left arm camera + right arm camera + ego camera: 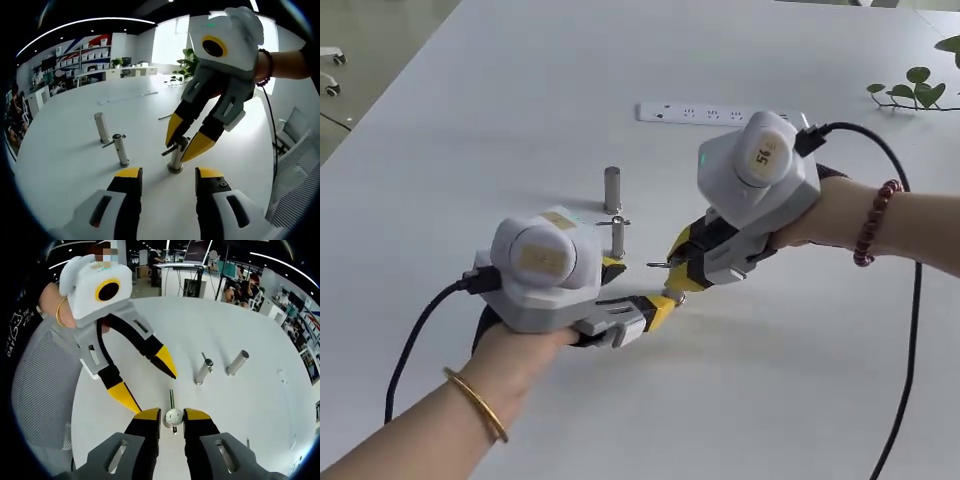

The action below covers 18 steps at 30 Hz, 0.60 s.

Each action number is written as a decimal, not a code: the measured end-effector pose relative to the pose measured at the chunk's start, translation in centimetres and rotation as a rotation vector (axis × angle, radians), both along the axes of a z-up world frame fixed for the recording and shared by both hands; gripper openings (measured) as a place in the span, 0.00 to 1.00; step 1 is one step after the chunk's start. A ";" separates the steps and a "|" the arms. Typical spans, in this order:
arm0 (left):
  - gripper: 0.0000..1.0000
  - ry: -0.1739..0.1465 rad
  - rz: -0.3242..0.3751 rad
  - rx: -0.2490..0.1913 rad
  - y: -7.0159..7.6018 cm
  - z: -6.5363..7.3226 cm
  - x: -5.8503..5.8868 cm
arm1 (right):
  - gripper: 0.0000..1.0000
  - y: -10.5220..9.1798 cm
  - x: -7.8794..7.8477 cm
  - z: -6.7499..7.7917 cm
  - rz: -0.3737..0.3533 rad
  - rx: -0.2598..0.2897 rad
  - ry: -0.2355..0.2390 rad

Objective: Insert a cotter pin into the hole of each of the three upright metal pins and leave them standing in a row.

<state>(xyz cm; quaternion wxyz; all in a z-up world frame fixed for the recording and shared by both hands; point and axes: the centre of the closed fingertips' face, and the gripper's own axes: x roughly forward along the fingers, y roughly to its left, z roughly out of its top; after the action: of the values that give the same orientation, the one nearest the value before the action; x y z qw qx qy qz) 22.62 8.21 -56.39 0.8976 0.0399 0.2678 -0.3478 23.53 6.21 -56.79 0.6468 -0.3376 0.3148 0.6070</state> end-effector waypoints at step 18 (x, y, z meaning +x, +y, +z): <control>0.48 -0.057 -0.017 -0.038 1.7 2.7 -1.2 | 0.08 0.1 0.0 0.1 -0.020 0.020 0.017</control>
<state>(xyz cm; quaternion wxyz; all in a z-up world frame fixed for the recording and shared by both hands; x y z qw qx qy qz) 21.47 9.87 -53.71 0.9025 0.0349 0.2351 -0.3593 23.54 6.33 -56.69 0.6536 -0.3226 0.3177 0.6065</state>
